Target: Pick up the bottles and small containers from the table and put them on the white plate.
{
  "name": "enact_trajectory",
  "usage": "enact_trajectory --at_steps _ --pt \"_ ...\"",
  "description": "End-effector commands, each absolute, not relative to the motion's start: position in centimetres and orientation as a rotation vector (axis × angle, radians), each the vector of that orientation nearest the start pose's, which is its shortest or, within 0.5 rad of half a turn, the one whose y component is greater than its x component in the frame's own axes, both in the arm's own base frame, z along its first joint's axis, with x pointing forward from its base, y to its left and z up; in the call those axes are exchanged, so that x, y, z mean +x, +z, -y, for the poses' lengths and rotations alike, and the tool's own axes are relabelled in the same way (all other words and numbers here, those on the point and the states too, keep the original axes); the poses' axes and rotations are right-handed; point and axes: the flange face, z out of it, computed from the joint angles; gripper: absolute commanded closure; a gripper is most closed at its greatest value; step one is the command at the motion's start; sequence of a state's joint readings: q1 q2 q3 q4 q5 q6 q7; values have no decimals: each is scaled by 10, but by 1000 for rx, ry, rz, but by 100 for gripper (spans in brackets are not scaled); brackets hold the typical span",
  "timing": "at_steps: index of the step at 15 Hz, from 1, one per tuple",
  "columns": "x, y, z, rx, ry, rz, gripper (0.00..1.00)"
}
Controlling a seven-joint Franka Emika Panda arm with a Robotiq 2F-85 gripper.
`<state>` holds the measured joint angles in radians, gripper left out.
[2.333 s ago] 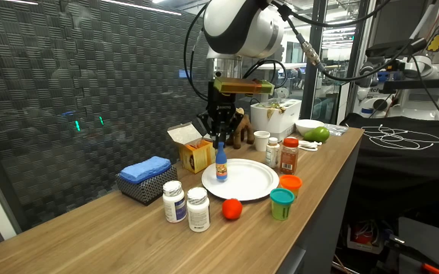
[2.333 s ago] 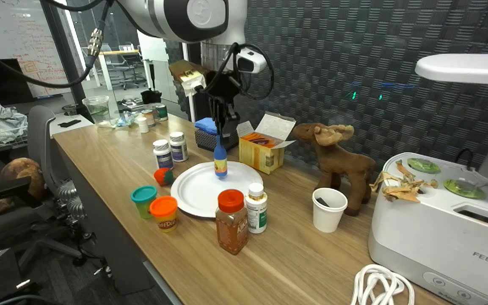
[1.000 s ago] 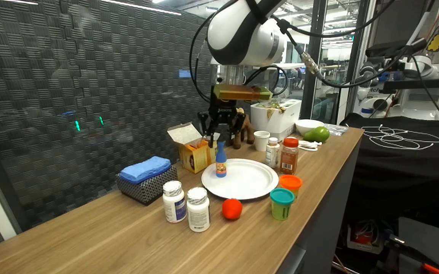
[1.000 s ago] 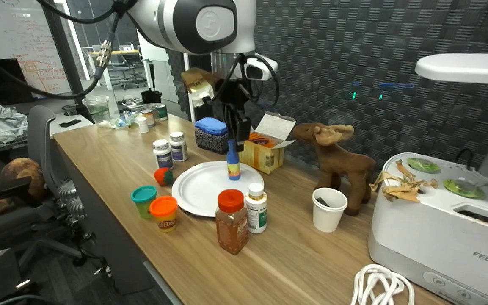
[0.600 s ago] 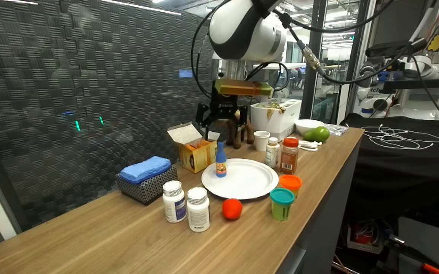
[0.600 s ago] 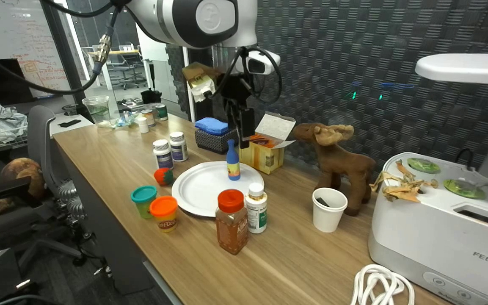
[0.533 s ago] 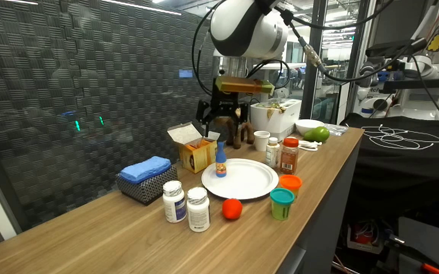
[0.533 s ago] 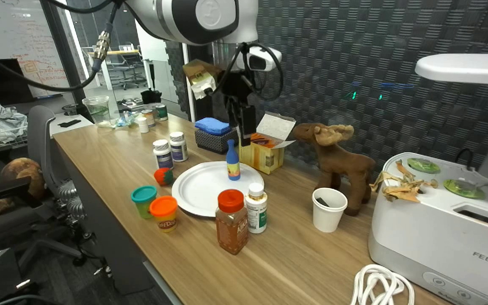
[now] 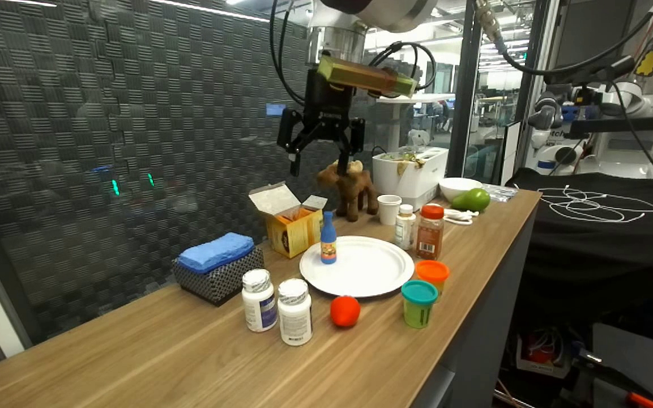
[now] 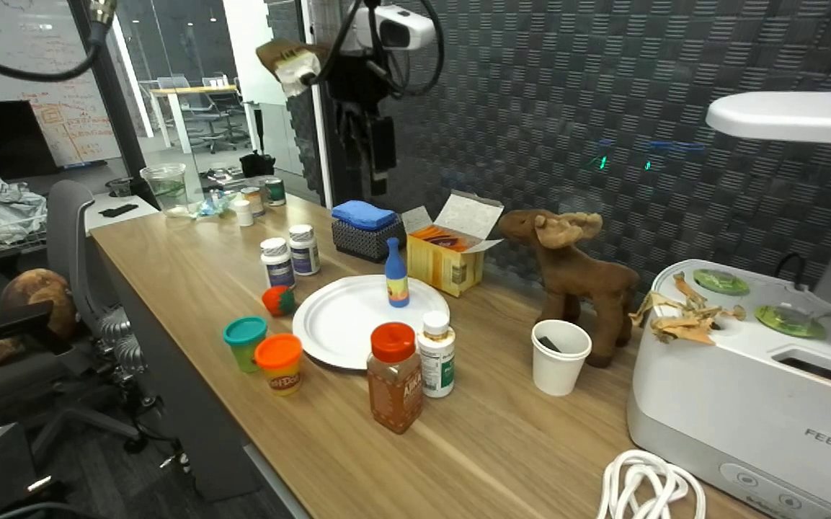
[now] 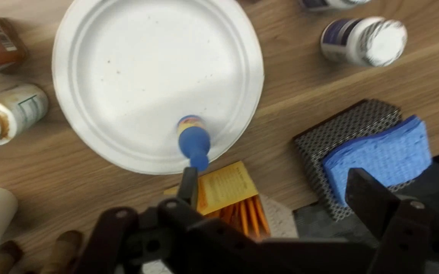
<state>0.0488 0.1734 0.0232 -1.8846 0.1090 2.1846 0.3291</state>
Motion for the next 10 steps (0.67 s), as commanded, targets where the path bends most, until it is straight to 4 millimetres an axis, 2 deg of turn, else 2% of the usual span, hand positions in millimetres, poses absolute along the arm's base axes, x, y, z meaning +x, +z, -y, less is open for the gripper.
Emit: enact_trajectory --at_steps 1,4,6,8,10 --pt "589 432 -116 -2997 -90 -196 0" --pt "580 415 -179 -3025 -45 66 0" --pt "577 404 -210 -3029 -37 205 0" --pt "579 392 -230 -3034 -26 309 0" --pt "579 383 -240 -3028 -5 378 0"
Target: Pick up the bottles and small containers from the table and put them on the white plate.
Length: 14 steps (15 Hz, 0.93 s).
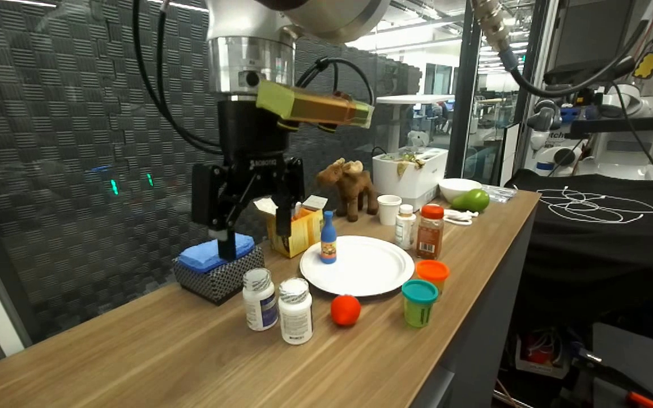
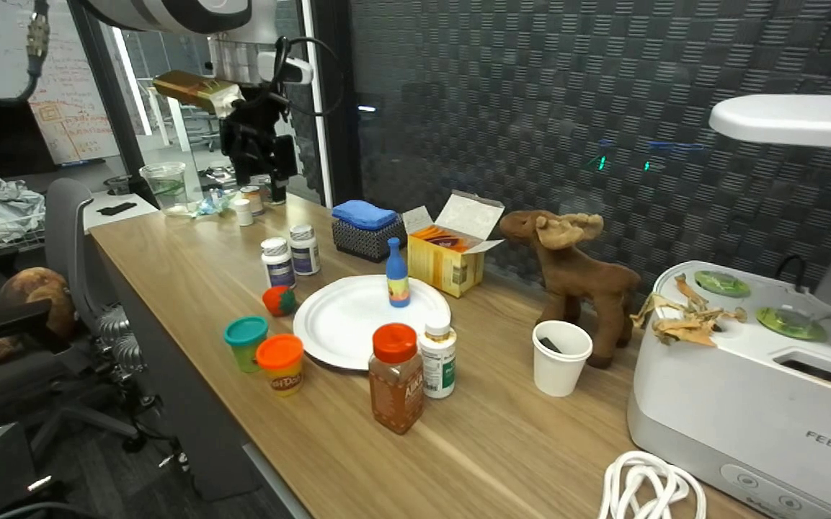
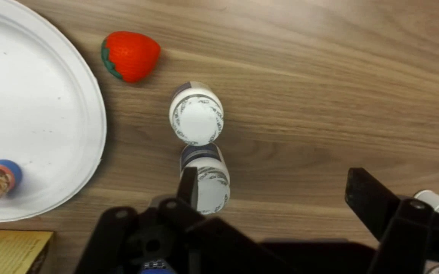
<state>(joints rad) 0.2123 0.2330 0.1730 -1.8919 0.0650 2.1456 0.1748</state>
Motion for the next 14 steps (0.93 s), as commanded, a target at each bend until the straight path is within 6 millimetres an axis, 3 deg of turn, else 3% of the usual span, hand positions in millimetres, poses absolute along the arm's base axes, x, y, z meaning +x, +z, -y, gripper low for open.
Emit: enact_trajectory --at_steps 1,6,14 --pt "579 377 -242 -3023 7 403 0" --pt "588 356 -239 -3028 31 468 0" --pt "609 347 -225 -3076 -28 470 0"
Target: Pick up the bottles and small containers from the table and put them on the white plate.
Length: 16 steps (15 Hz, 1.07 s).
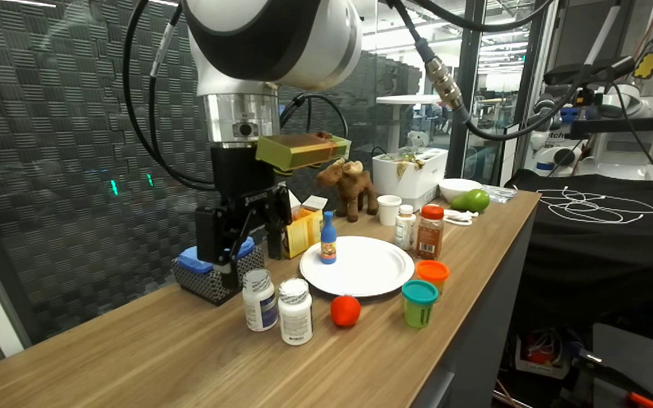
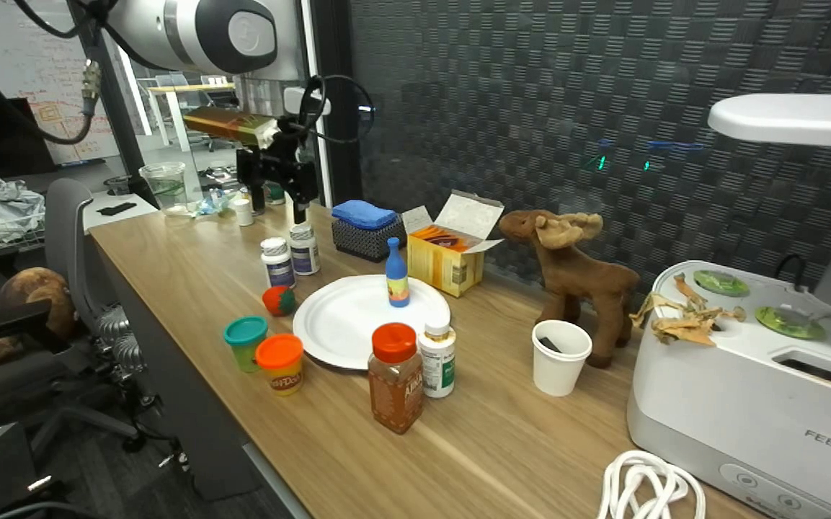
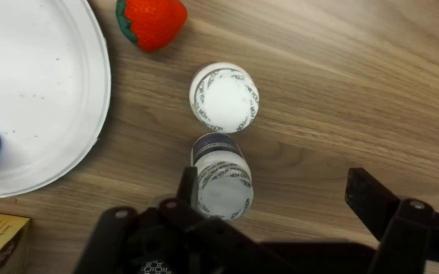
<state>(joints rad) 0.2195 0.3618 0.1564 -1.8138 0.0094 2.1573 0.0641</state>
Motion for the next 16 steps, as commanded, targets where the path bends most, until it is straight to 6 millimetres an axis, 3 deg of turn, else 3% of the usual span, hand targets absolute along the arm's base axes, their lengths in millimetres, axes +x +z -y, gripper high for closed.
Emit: enact_trajectory --at_steps 1,11,12,13,16 --pt "612 346 -223 -3082 -36 470 0" --pt "621 321 -223 -3082 21 461 0" --pt "622 321 -223 -3083 19 458 25" --pt "622 321 -222 -3081 22 455 27" --pt "624 322 -221 -3080 18 446 51"
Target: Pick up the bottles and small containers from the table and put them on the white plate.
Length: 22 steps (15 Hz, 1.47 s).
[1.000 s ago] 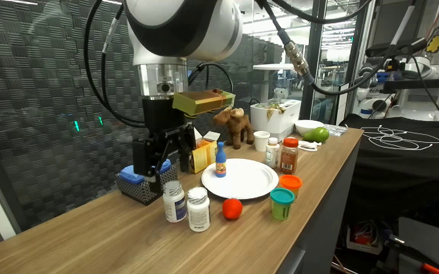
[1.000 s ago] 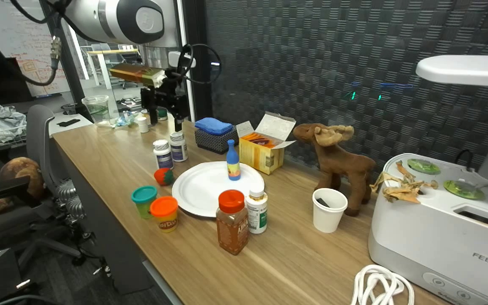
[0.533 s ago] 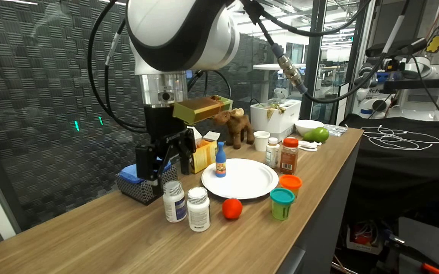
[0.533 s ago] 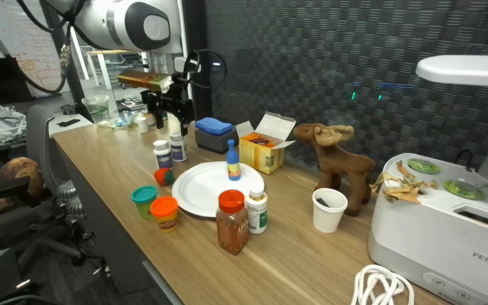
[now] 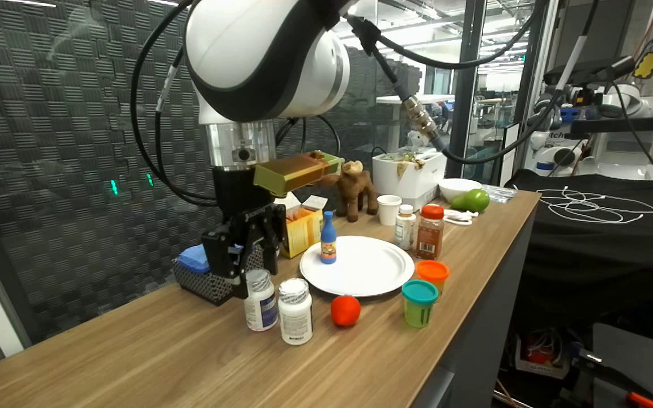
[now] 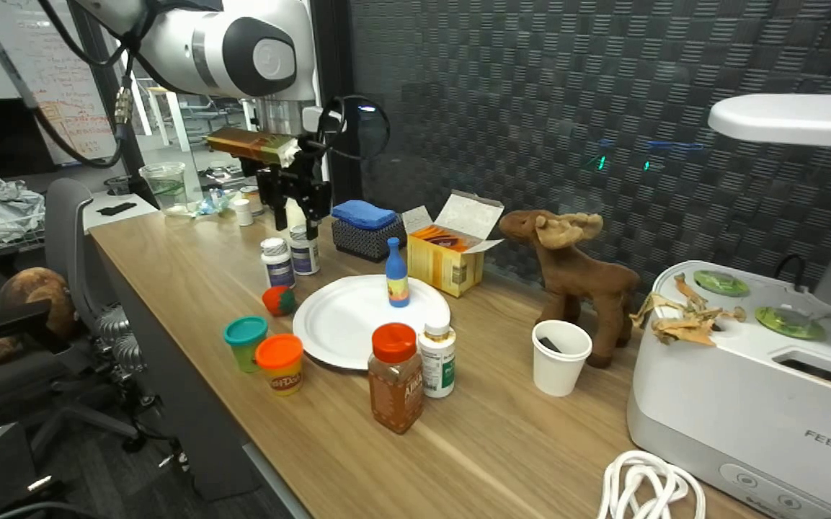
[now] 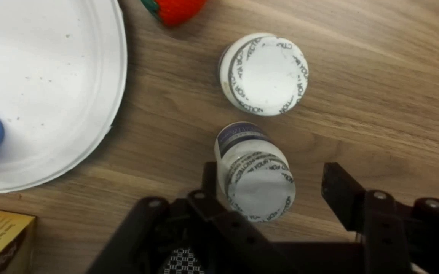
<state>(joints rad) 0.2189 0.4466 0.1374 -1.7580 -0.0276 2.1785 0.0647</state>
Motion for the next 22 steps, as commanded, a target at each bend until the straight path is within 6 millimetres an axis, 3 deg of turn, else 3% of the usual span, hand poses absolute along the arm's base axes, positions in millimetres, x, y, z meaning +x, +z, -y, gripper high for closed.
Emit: enact_trajectory --at_steps 1,4,8,16,19,22 --pt "624 323 -220 -3083 14 441 58" --pt "625 326 -216 -3091 2 418 80" --pt "627 339 -202 -3109 -26 301 80" --pt "615 400 -136 -3117 -86 -390 80" --pt "596 400 -124 -3106 16 -587 80" --pt "580 386 -119 -3101 97 -704 80"
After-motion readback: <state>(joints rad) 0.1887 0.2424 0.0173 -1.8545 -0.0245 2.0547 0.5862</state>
